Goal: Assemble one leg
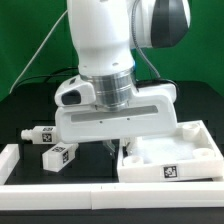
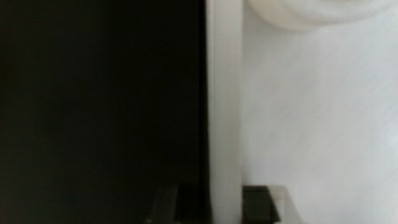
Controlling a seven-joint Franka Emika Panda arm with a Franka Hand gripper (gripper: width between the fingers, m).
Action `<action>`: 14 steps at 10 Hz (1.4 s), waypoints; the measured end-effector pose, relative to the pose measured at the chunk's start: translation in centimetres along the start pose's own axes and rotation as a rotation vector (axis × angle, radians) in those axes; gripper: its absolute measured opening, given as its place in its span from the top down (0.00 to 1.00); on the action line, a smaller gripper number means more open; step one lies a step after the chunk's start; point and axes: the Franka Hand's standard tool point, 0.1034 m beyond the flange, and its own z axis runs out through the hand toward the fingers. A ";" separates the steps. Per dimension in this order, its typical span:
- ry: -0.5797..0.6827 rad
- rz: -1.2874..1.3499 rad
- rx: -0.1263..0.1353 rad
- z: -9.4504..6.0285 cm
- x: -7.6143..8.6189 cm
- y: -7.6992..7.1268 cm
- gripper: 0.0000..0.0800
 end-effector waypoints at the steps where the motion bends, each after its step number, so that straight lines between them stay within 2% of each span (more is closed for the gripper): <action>1: 0.005 0.007 0.004 -0.1 0.0 0.1 0.93; 9: 0.009 0.011 0.000 0.2 0.4 0.4 0.93; 14: 0.020 -0.020 -0.002 0.5 0.4 2.1 0.93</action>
Offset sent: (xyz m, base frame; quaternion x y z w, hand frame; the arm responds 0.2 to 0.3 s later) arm 0.0000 0.0000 0.0000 0.0000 0.0000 0.0000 1.0000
